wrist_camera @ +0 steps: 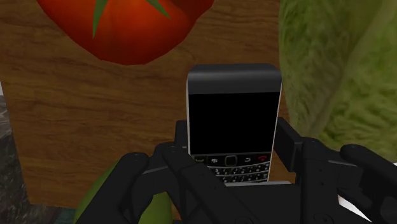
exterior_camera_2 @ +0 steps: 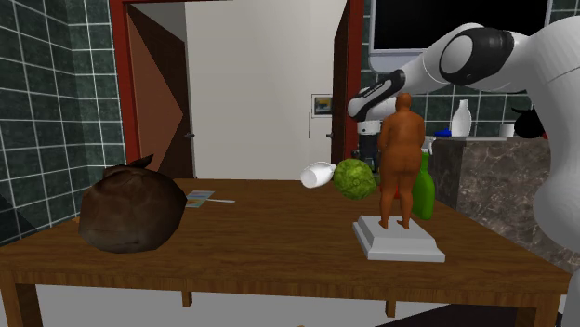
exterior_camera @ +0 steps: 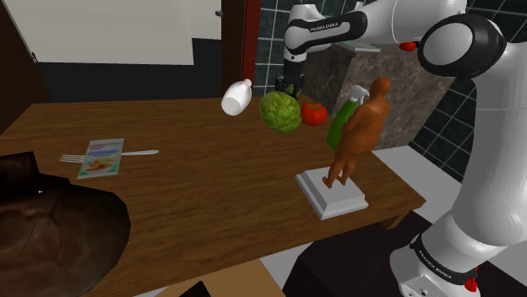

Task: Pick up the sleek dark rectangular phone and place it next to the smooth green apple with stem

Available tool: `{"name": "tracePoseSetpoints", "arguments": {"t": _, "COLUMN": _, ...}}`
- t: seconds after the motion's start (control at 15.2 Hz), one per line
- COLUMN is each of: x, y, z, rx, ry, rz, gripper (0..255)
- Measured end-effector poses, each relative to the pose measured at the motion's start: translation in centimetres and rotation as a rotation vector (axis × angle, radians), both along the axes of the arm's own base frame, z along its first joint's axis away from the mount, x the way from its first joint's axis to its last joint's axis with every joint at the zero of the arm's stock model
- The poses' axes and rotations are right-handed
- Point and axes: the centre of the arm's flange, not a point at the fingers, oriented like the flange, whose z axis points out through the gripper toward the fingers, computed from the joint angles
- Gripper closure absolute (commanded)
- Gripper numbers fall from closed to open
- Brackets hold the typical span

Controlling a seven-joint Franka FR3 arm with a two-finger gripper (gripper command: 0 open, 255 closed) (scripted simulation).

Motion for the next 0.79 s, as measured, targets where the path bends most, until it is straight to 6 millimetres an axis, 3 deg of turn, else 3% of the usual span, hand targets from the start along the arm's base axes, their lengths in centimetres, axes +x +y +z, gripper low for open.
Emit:
{"name": "tracePoseSetpoints", "arguments": {"t": 0.2, "x": 0.0, "y": 0.1, "z": -1.6, "rx": 0.000, "ry": -0.001, "rz": 0.000, "gripper": 255}}
{"name": "tracePoseSetpoints", "arguments": {"t": 0.79, "x": 0.8, "y": -0.6, "z": -3.3, "rx": -0.016, "ry": -0.150, "rz": -0.007, "gripper": 255}}
